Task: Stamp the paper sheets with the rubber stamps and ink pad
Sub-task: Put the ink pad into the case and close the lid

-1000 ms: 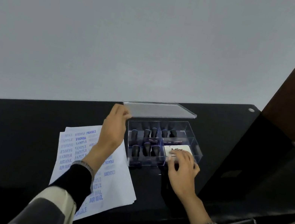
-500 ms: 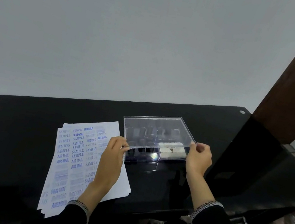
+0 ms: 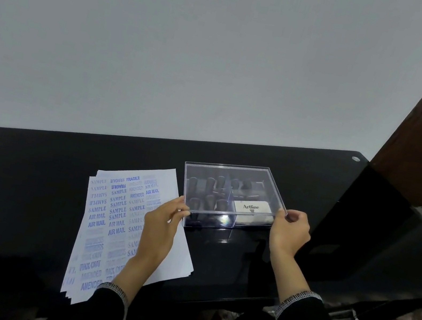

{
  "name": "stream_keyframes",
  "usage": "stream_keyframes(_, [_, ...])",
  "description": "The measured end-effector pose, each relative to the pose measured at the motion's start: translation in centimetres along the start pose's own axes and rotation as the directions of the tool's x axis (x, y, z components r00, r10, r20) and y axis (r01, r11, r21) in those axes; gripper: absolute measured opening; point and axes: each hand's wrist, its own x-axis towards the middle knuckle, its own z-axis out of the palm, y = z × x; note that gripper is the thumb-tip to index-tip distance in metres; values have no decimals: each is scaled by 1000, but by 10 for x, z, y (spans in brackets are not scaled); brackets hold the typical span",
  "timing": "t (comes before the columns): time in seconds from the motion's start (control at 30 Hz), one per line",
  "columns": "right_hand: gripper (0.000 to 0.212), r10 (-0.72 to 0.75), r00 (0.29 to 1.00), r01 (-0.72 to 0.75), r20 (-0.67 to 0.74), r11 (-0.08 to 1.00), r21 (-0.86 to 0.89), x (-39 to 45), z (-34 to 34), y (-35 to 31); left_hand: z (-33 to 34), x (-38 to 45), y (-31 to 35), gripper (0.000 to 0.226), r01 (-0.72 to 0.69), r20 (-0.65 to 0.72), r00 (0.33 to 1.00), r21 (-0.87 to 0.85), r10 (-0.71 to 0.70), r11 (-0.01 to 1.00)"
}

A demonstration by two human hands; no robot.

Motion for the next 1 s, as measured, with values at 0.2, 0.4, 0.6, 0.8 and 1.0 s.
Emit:
stream_keyframes(0.2, [13,-47,999,47,-1,999,21,0,1,3,-1,2,-3,13,13,24,1000,66,-14,998])
stream_keyframes(0.4, [20,-135,988,142,72,985,-99,4,0,16,-7,1,-10,14,-21,91,996,121,10,992])
stream_keyframes(0.6, [32,-417,874,483,250,808,-338,-24,5,32,-21,-2,-21,42,15,86,995,306,-43,952])
stream_keyframes(0.8, [55,-486,767,638,420,653,-409,-78,30,49,-66,-4,-55,40,208,-146,978,571,-151,794])
stream_keyframes(1.0, [46,-404,800,562,444,763,-319,-86,58,49,-97,-5,-74,66,316,-113,941,633,-319,706])
